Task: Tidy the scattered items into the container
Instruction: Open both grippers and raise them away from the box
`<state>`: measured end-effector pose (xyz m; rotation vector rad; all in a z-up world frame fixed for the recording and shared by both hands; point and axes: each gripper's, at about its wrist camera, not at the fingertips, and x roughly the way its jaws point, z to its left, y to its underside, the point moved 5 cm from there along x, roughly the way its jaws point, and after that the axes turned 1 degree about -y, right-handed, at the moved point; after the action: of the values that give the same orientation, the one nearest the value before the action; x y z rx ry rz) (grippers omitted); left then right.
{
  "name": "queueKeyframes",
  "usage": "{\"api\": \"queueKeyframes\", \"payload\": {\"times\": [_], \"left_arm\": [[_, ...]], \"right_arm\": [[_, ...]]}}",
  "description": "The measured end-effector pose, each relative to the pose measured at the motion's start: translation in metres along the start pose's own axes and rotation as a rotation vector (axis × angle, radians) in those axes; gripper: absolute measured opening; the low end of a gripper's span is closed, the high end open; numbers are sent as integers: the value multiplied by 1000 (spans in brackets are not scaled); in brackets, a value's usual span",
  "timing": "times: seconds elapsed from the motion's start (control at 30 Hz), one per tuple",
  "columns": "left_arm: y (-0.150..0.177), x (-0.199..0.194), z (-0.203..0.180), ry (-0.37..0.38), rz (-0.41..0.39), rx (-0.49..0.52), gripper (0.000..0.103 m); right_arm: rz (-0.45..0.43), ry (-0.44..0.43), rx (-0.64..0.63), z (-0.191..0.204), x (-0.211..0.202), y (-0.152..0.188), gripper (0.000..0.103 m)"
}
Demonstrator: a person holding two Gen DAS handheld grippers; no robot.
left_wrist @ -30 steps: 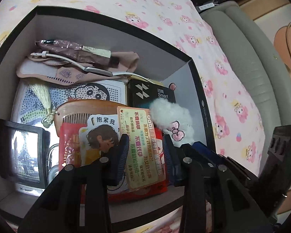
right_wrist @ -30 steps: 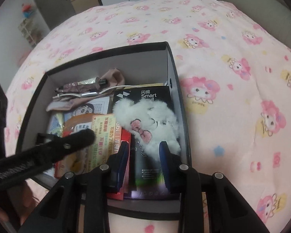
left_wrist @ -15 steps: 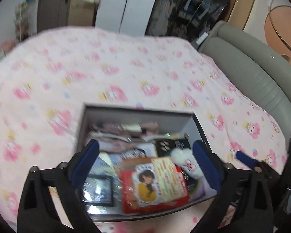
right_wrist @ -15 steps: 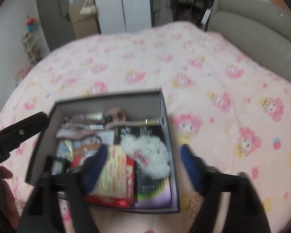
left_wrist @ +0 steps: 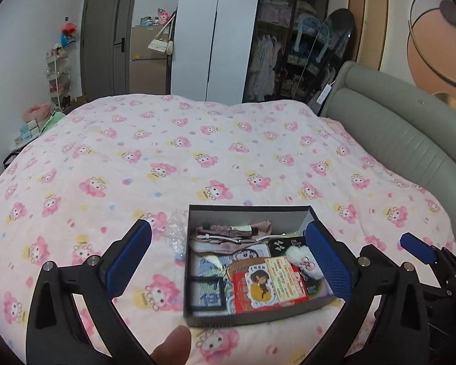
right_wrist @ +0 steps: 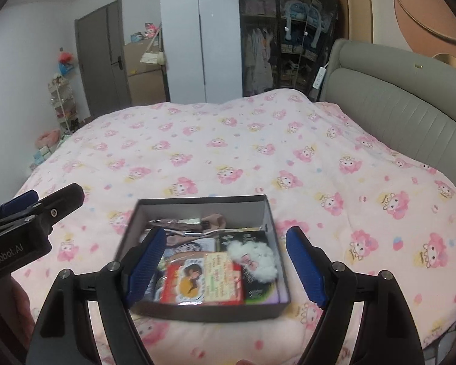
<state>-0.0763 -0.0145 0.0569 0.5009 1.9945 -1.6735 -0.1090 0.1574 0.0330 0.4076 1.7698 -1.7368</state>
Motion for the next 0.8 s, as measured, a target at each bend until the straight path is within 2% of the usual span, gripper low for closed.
{"api": "queueKeyframes", "payload": {"times": [0.17,0.3,0.57,0.8], "left_arm": [[15,-41,7,-56,-22,30,102],[32,-61,7,-70,-25,60,102],[65,-68,0,-65,12,75,102],[75,-68,-3,-83,14,93,102]], "right_arm": [[-30,9,-1,9,-28,6,80],[-43,26,6,12,-44,20,80],[-39,31,32,13,-59,53,80],[-6,15,51,10,-54,65,80]]}}
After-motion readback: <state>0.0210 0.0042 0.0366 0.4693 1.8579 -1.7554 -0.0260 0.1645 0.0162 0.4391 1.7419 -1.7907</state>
